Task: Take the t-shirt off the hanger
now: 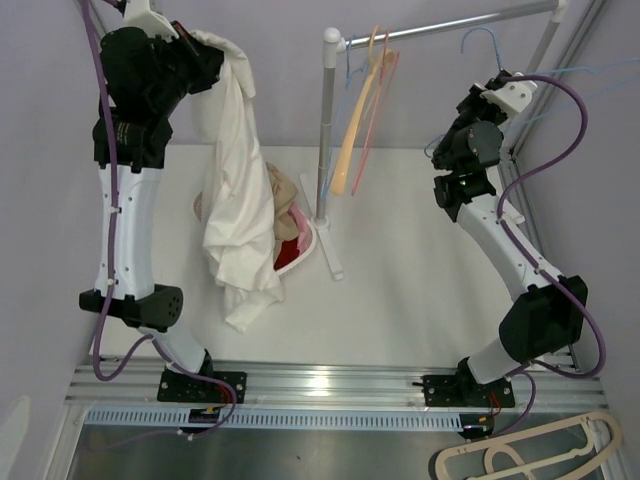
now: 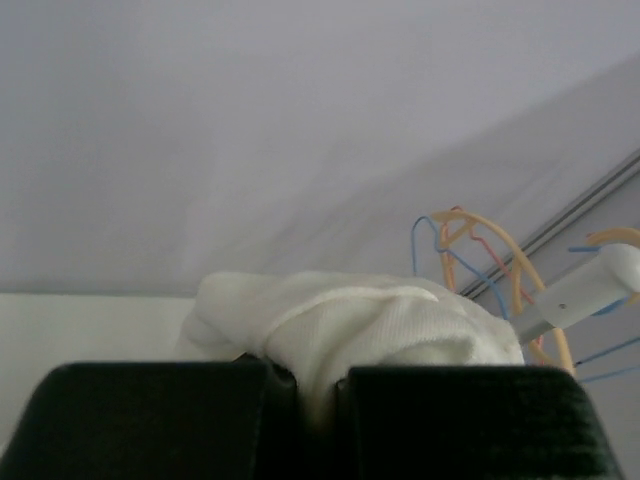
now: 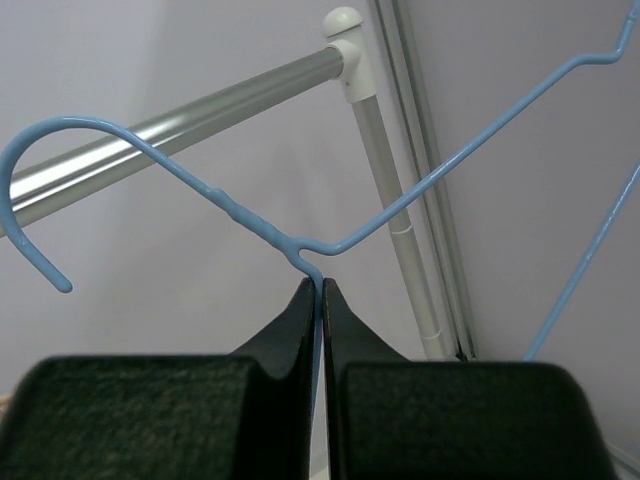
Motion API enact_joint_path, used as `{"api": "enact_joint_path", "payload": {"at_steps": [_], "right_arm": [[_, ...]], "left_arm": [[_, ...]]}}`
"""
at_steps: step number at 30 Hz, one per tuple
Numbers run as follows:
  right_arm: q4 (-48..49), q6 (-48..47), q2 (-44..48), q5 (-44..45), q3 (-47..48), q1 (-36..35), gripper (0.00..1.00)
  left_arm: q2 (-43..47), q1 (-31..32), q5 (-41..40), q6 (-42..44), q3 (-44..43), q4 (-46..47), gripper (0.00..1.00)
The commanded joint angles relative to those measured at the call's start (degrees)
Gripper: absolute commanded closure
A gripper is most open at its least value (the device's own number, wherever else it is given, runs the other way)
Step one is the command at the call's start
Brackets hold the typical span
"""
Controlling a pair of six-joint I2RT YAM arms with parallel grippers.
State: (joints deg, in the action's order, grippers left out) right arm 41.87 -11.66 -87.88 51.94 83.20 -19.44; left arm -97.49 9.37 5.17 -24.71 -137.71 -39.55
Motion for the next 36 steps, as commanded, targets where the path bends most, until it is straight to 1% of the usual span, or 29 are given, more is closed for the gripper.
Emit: {"api": "enact_joint_path", "payload": {"at_steps": [1, 4, 5, 6, 7, 8, 10, 11, 12, 14, 15, 16, 19, 20, 21, 25, 26, 28, 30, 31, 32, 34, 36], "right_arm": [[9.4, -1.5, -1.9, -0.8, 4.8, -0.4, 1.00], [10.0, -1.7, -3.4, -1.1, 7.8, -0.3, 1.00], [10.6, -2.0, -4.5, -1.1, 8.6, -0.4, 1.00], [11.0, -2.2, -4.9, -1.1, 10.0, -0.4, 1.00], [11.5, -2.4, -5.3, -1.3, 10.4, -0.3, 1.00], [13.2, -2.6, -5.9, -1.5, 11.1, -0.4, 1.00], [14.2, -2.6, -6.9, -2.0, 12.0, -0.5, 1.00], [14.2, -2.8, -6.9, -2.3, 12.5, -0.5, 1.00], [15.1, -3.1, -7.8, -2.5, 13.0, -0.5, 1.00], [15.9, -4.4, -8.9, -2.9, 15.2, -0.5, 1.00], [15.9, -4.8, -10.0, -3.1, 16.1, -0.5, 1.00], [15.7, -5.1, -10.7, -3.2, 17.9, -0.6, 1.00], [16.9, -5.7, -12.9, -4.2, 19.5, -0.5, 1.00], [17.1, -6.3, -13.7, -4.4, 21.0, -0.6, 1.00], [17.2, -6.7, -14.5, -5.0, 22.1, -0.7, 1.00], [19.7, -11.5, -21.0, -6.3, 27.9, -1.6, 1.00], [20.4, -12.8, -22.3, -6.6, 29.2, -1.7, 1.00], [21.8, -17.0, -24.9, -7.6, 33.0, -2.4, 1.00], [23.4, -20.4, -28.9, -8.1, 36.1, -3.4, 1.00], [23.9, -24.2, -30.3, -8.4, 39.6, -3.8, 1.00], [25.4, -26.2, -33.0, -8.6, 41.1, -4.6, 1.00], [27.7, -31.5, -35.1, -8.8, 43.7, -5.3, 1.00], [29.1, -33.4, -36.4, -8.1, 44.4, -5.9, 1.00]], "left_arm": [[4.2, -0.8, 6.1, -1.9, -3.4, 16.7, 0.99], [5.0, -0.8, 5.0, -0.9, -3.3, 20.4, 0.98], [5.3, -0.9, 3.0, -1.0, -2.8, 19.9, 0.99], [5.3, -1.0, 1.8, -1.0, -0.6, 18.7, 0.99], [5.5, -1.1, -0.1, -2.0, 1.0, 15.3, 0.99], [6.3, -1.6, -2.8, -3.0, 7.9, 13.6, 0.99], [8.1, -2.4, -4.9, -5.6, 14.4, 10.9, 0.99], [8.1, -2.5, -5.3, -6.3, 21.3, 10.6, 0.99], [9.8, -2.5, -6.9, -6.8, 24.9, 10.9, 0.99], [11.4, -2.5, -7.5, -8.8, 38.5, 12.4, 0.99], [12.0, -2.5, -7.5, -9.5, 41.2, 12.4, 0.99], [12.0, -2.5, -7.5, -10.4, 46.8, 12.3, 0.99], [9.7, -2.5, -6.8, -11.4, 50.6, 10.1, 0.99], [8.7, -2.5, -6.3, -11.4, 50.4, 9.1, 0.99], [7.6, -2.4, -5.9, -11.8, 50.2, 6.1, 0.99], [4.2, -2.2, -1.8, -12.7, 51.7, 2.4, 0.99], [4.3, -2.1, -1.0, -12.7, 54.1, 2.6, 0.99], [5.6, -1.8, 0.0, -13.1, 55.7, 4.3, 0.99], [8.8, -1.0, 0.0, -13.1, 58.6, 5.5, 0.99], [9.7, -0.1, -0.4, -12.5, 58.8, 5.8, 0.99], [11.0, 0.3, -1.5, -12.3, 58.8, 4.9, 0.99], [11.9, 0.8, -1.4, -11.9, 59.3, 4.6, 0.97], [12.8, 0.8, -0.8, -11.5, 59.7, 4.4, 0.95]]}}
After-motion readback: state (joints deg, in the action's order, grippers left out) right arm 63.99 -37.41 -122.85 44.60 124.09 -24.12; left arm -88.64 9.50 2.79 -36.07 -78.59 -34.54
